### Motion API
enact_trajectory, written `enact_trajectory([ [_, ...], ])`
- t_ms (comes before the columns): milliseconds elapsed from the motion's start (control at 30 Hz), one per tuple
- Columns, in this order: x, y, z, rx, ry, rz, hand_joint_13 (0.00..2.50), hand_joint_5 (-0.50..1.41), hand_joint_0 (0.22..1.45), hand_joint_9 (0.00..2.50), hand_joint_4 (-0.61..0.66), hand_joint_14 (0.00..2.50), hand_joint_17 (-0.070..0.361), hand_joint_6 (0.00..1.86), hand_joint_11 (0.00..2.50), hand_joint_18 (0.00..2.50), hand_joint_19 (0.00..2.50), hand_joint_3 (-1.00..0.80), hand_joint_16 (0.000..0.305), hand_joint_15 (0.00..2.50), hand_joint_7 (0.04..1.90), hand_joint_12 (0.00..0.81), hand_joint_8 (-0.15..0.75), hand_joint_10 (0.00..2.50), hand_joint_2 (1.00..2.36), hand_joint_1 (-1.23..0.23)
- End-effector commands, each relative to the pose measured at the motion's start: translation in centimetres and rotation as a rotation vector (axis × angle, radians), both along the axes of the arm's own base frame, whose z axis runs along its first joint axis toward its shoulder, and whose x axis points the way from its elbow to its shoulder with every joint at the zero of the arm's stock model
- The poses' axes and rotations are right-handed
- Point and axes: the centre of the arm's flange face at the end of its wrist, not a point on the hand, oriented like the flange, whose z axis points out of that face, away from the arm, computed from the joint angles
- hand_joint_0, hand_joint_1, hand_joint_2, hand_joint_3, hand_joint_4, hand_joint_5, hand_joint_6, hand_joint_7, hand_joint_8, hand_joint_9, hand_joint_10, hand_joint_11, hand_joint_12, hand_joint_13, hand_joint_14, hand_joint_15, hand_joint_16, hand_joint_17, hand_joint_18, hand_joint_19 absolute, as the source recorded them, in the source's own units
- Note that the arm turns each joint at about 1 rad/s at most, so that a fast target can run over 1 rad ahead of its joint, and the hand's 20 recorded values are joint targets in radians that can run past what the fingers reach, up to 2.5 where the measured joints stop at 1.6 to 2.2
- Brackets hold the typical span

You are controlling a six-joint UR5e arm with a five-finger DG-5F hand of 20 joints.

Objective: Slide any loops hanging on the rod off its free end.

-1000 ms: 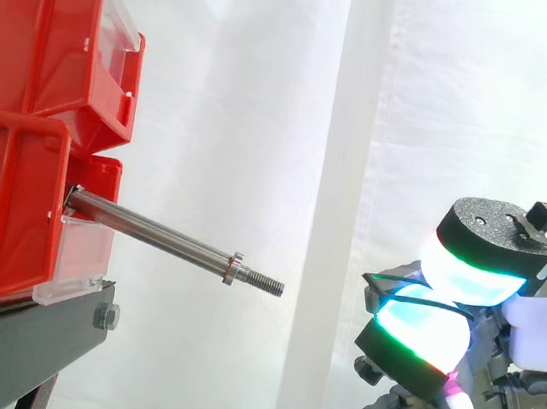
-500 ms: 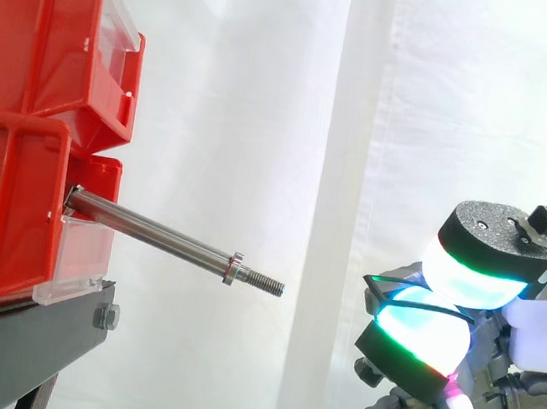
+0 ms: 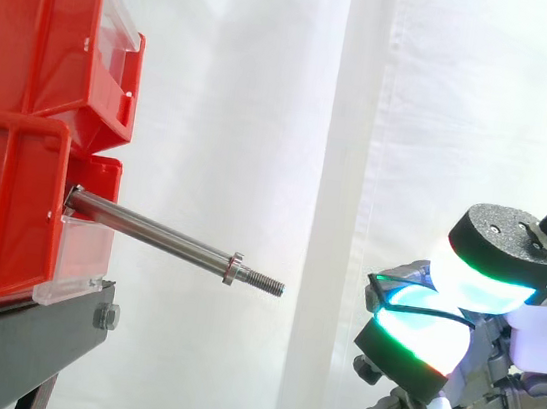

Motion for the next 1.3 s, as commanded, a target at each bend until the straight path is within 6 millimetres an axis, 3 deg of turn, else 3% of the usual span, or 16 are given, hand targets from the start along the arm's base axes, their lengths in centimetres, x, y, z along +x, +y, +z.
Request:
enact_trajectory([
  [0,-0.01,0.0,-0.02,0.0,0.0,0.0,0.55,-0.2,0.64,0.87,0.05,0.01,0.103,0.88,0.69,0.54,0.44,-0.27,0.046,0.25,1.03,0.314,0.289,0.01,1.01,-0.82],
  [567,0.03,0.0,0.05,0.0,-0.001,0.0,0.64,-0.19,0.64,0.93,0.05,0.01,0.108,0.87,0.71,0.63,0.46,-0.24,0.048,0.28,1.02,0.321,0.309,0.01,1.01,-0.82],
  [800,-0.01,0.0,-0.02,0.0,0.0,0.0,0.81,-0.17,0.63,1.14,0.04,0.01,0.123,0.89,0.77,0.8,0.47,-0.16,0.055,0.32,1.02,0.352,0.427,0.01,1.01,-0.79],
  [1267,0.03,0.0,0.05,0.0,-0.001,0.0,0.84,-0.16,0.64,1.18,0.03,0.01,0.129,0.89,0.77,0.82,0.46,-0.13,0.057,0.33,1.0,0.368,0.378,0.01,1.0,-0.78],
])
